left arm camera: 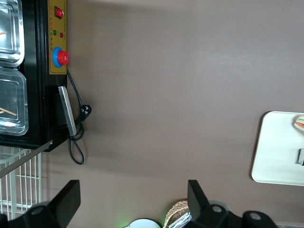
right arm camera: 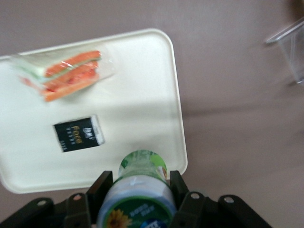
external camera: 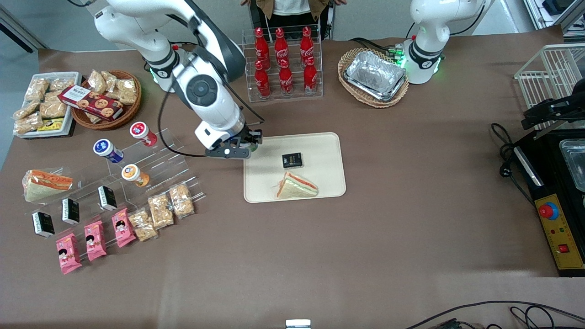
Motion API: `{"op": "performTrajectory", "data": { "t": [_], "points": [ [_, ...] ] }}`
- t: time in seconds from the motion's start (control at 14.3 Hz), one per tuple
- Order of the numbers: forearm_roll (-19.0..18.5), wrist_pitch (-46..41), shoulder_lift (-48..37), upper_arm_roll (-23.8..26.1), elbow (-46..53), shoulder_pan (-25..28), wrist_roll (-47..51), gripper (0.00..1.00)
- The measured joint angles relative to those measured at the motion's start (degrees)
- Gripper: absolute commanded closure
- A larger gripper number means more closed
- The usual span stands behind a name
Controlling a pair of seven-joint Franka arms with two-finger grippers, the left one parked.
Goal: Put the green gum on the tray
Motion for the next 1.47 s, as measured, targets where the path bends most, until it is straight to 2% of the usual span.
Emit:
{"op": "performTrajectory", "data": {
  "t": [0.21,0.49,0.7,0.84,1.19,1.33,1.47],
  "points": [
    [0.00,8.19,2.08,-0.06,-5.68,0.49,0.10,0.73],
    [0.00,14.21,6.82,-0.20,-6.33,0.58,0.10,0.70],
    [0.00,17.64,10.07,-0.21,-6.40,0.60,0.10,0.05],
    [0.00,18.13,10.83,-0.28,-6.40,0.60,0.15,0.02],
    [0.00,16.66,9.66,-1.53,-5.26,0.04,0.19,0.01],
    [-0.10,7.58,5.65,-2.51,-3.35,-3.08,-3.04,0.01],
    [-0.10,-4.90,-0.15,-2.83,-0.26,-9.35,-9.60,0.01]
  ]
}}
